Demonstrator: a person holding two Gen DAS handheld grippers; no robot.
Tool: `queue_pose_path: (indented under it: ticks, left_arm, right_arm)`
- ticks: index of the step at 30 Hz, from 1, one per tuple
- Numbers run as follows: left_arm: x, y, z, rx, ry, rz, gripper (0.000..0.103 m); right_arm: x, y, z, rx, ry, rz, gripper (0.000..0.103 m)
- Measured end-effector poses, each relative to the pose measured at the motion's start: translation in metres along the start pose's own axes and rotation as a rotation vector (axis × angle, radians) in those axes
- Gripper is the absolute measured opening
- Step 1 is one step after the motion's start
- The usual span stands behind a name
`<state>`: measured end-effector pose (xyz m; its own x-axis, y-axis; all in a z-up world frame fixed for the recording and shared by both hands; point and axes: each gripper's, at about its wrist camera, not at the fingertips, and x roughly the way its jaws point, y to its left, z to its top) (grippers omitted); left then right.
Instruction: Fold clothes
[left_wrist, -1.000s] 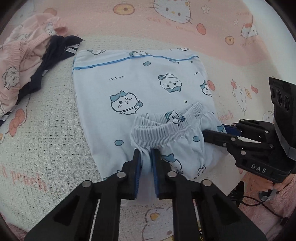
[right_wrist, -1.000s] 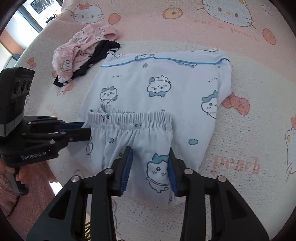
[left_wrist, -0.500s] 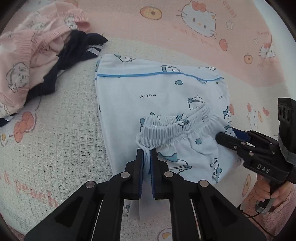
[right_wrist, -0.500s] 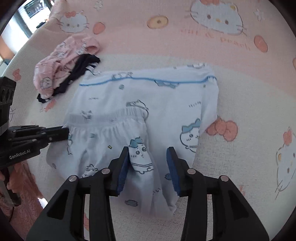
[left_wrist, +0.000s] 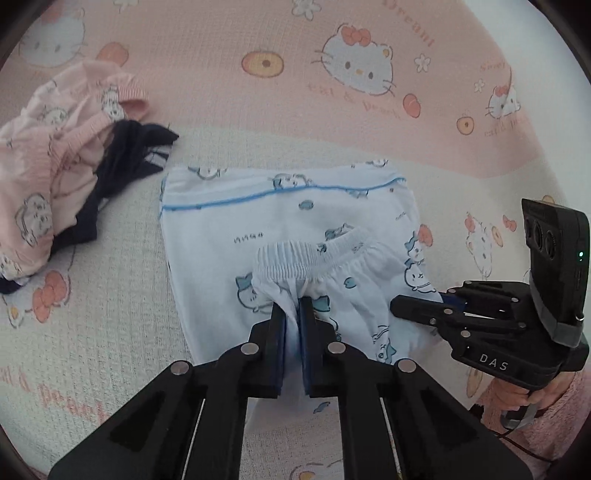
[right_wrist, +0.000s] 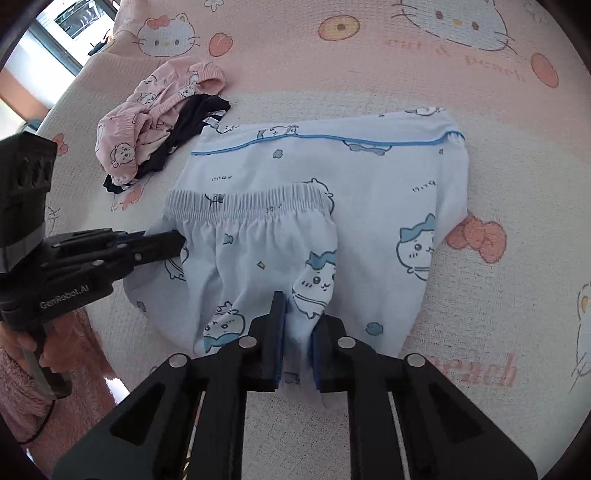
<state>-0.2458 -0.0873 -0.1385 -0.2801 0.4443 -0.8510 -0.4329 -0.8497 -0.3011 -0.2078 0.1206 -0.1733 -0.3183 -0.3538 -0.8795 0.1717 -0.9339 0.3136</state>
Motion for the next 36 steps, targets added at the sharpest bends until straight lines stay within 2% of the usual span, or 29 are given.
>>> queue_pose_path:
  ticks: [5,9,12,14,15,16,17,18,19,21,23,25,28,30,31,32,33,34,35,36]
  left_arm:
    - [-0.009,0.011,0.041,0.013,-0.059,-0.004,0.007]
    - [0.038,0.027,0.069,-0.022,-0.007,0.017,0.008]
    - [0.063,0.043,0.074,-0.061,0.082,0.025,0.016]
    - [0.069,0.049,0.075,-0.075,0.112,0.028,0.018]
    - [0.060,0.050,0.073,-0.079,0.094,0.037,0.020]
    - [0.045,0.050,0.070,-0.081,0.055,0.051,0.029]
    - [0.030,0.053,0.065,-0.096,0.022,0.066,0.044]
    - [0.019,0.058,0.057,-0.134,0.009,0.073,0.051]
    - [0.010,0.065,0.048,-0.183,0.007,0.075,0.052]
    - [-0.001,0.081,0.025,-0.271,0.013,0.037,0.052]
    - [-0.003,0.092,-0.001,-0.348,0.038,0.034,0.052]
    - [0.002,0.093,-0.027,-0.382,0.065,0.003,0.052]
    - [0.022,0.078,-0.049,-0.375,0.124,-0.022,0.052]
    - [0.030,0.065,-0.047,-0.310,0.110,0.016,0.052]
    - [0.033,0.058,-0.045,-0.275,0.098,0.040,0.048]
    - [0.036,0.052,-0.043,-0.239,0.087,0.063,0.029]
    - [0.038,0.048,-0.040,-0.228,0.083,0.064,0.021]
    - [0.039,0.048,-0.038,-0.235,0.079,0.051,0.018]
    - [0.038,0.048,-0.037,-0.244,0.071,0.039,0.015]
    - [0.036,0.048,-0.036,-0.252,0.063,0.029,0.014]
  right_arm:
    - [-0.028,-0.002,0.028,0.012,-0.141,-0.015,0.009]
    - [-0.016,-0.012,0.057,0.031,-0.164,-0.053,0.014]
    - [0.019,-0.032,0.072,0.093,-0.084,-0.073,0.033]
    - [0.032,-0.045,0.076,0.139,-0.030,-0.064,0.034]
    - [0.027,-0.050,0.075,0.164,-0.040,-0.047,0.037]
    - [0.014,-0.053,0.073,0.188,-0.080,-0.028,0.042]
    - [-0.001,-0.056,0.068,0.209,-0.129,-0.028,0.044]
    - [-0.018,-0.058,0.062,0.229,-0.179,-0.034,0.050]
    - [-0.032,-0.061,0.054,0.254,-0.214,-0.048,0.064]
    - [-0.053,-0.067,0.037,0.302,-0.259,-0.065,0.072]
    - [-0.050,-0.059,0.023,0.237,-0.224,-0.066,0.072]
    - [-0.045,-0.049,0.011,0.160,-0.184,-0.067,0.072]
    - [-0.027,-0.039,-0.002,0.081,-0.122,-0.061,0.072]
    - [-0.007,-0.036,-0.005,0.071,-0.082,-0.061,0.070]
    - [0.002,-0.039,-0.007,0.085,-0.071,-0.063,0.070]
    - [0.008,-0.040,-0.007,0.102,-0.070,-0.062,0.070]
    - [0.012,-0.040,-0.005,0.117,-0.077,-0.054,0.063]
    - [0.012,-0.039,-0.003,0.126,-0.087,-0.044,0.050]
    - [0.009,-0.038,-0.003,0.127,-0.102,-0.037,0.045]
    - [0.004,-0.035,-0.002,0.117,-0.121,-0.031,0.032]
